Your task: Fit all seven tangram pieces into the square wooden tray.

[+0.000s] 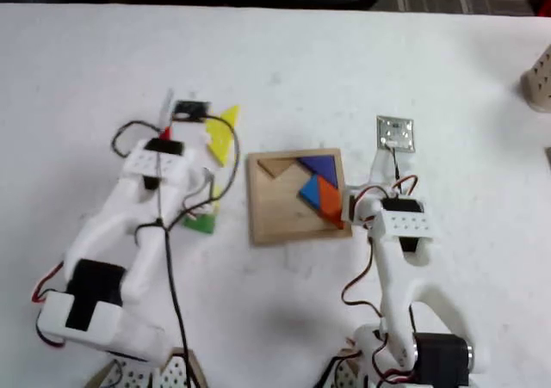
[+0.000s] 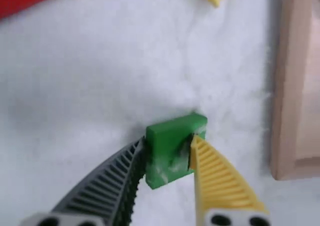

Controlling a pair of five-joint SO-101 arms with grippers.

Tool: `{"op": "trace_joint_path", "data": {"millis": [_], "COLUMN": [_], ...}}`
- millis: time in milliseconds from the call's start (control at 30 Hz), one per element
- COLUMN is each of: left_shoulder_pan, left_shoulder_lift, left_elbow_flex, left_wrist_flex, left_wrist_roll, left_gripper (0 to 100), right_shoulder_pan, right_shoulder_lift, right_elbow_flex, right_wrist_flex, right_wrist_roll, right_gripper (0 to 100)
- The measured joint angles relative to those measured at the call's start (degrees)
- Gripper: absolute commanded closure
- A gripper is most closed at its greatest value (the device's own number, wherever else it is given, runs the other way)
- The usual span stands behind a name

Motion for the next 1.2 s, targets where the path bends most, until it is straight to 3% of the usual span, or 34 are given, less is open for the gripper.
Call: {"op": "trace_joint_path", "data": {"millis": [233, 700, 867, 1033, 1200], "left_shoulder_pan": [8.7, 16.97, 20.31, 22.24, 22.24], "left_shoulder_lift": [0.0, 0.0, 0.09, 0.09, 0.09], "left_elbow_flex": [-3.87, -3.96, -3.96, -3.96, -3.96], "left_wrist_flex": [4.04, 6.86, 9.14, 9.58, 9.76], "left_wrist_roll": [0.0, 0.0, 0.0, -6.86, -7.65], "left_gripper": [85, 85, 99, 98, 98], "right_shoulder_pan": [0.26, 1.93, 2.55, 2.55, 3.34], "right_shoulder_lift": [0.0, 0.0, 0.0, 0.0, 0.0], "right_elbow_flex": [0.0, 0.0, 0.0, 0.0, 0.0], "right_wrist_flex": [0.0, 0.0, 0.0, 0.0, 0.0], "right_wrist_roll": [0.0, 0.0, 0.0, 0.0, 0.0], "right_gripper": [98.1, 98.1, 98.1, 98.1, 98.1]}}
